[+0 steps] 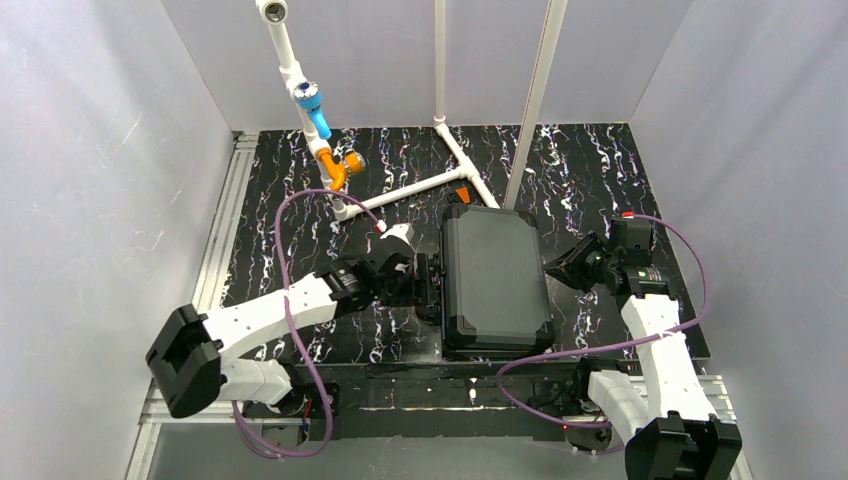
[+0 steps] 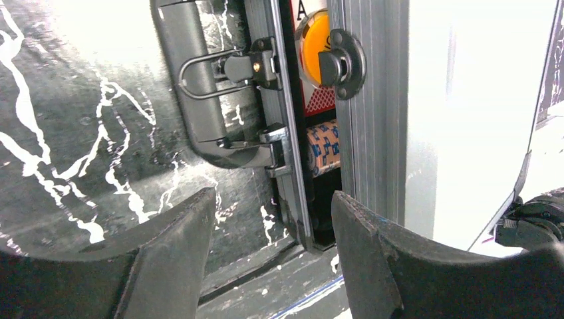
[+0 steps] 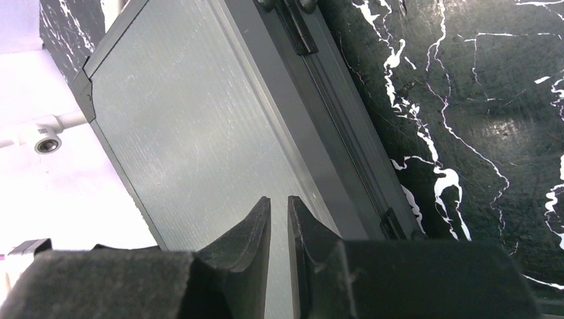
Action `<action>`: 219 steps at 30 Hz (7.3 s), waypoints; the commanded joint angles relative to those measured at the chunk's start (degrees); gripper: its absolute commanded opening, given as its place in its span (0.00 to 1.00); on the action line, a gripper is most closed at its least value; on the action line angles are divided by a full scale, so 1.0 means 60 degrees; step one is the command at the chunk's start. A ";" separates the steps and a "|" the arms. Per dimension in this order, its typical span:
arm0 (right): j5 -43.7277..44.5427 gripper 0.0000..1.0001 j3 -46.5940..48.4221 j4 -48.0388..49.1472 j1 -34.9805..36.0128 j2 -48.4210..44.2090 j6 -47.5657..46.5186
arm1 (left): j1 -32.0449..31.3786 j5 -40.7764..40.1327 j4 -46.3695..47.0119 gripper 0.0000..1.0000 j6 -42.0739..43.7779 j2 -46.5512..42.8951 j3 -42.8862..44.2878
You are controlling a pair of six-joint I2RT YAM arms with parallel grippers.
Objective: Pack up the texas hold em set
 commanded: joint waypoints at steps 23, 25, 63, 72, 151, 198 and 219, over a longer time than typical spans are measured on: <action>0.1849 0.42 0.1671 0.2229 0.5560 0.2913 -0.0377 | 0.2488 -0.0019 -0.2395 0.60 0.1241 -0.2792 -0.0471; 0.1883 0.42 0.1742 0.2320 0.5710 0.3093 -0.0390 | 0.2783 0.0404 -0.2117 0.59 0.1127 -0.2712 -0.0646; 0.2746 0.42 -0.1256 0.2559 0.6394 0.3802 -0.0747 | 0.3669 0.2552 0.1160 0.33 -0.0949 0.2049 -0.0355; 0.3019 0.41 -0.1234 0.2493 0.6394 0.3783 -0.0805 | 0.3438 0.2337 0.1125 0.23 -0.1096 0.2761 -0.0204; 0.2743 0.39 -0.1866 0.2972 0.6394 0.3730 -0.0849 | 0.1996 0.2504 0.1597 0.13 -0.1135 0.3568 0.1345; 0.2724 0.39 -0.1953 0.3111 0.6394 0.3804 -0.0875 | 0.0731 0.2024 0.0479 0.13 -0.1256 0.2976 0.3034; 0.2677 0.39 -0.1949 0.3086 0.6394 0.3785 -0.0861 | 0.0837 0.0165 -0.1374 0.11 -0.0507 0.1674 0.2378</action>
